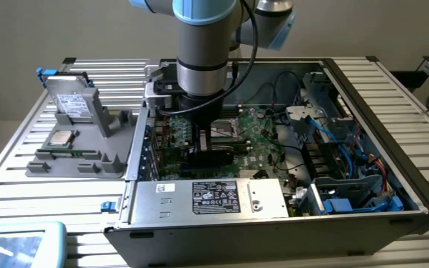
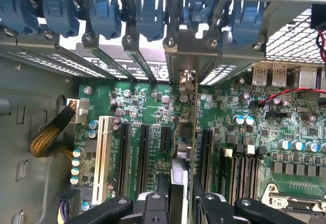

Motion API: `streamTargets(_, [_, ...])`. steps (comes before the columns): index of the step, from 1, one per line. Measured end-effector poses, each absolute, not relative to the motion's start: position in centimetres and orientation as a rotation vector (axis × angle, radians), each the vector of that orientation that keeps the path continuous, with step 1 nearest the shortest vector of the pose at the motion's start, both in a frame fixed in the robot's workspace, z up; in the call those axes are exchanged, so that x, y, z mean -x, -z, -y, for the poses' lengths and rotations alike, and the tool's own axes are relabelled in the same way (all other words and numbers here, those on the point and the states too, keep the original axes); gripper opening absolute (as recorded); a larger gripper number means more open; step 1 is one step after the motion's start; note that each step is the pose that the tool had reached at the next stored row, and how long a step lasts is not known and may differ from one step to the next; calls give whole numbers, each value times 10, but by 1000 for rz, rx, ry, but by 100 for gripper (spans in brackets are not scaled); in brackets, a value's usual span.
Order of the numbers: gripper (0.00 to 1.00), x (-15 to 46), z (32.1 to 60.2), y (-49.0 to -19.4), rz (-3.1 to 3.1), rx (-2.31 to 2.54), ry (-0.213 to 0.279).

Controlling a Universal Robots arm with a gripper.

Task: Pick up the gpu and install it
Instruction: 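Insert the gpu into the slot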

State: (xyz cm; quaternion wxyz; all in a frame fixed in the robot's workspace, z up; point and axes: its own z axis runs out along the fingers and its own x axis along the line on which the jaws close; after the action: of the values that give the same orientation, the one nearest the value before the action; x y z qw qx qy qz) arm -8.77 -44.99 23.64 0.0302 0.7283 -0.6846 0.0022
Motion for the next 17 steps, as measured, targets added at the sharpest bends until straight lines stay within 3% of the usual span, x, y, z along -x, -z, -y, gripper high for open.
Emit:
streamTargets(13, [27, 88, 450, -236, 2111, -2245, -8])
streamTargets(16, [40, 88, 450, -236, 2112, -2244, -7])
streamTargets(17, [40, 88, 450, -236, 2111, -2244, -7])
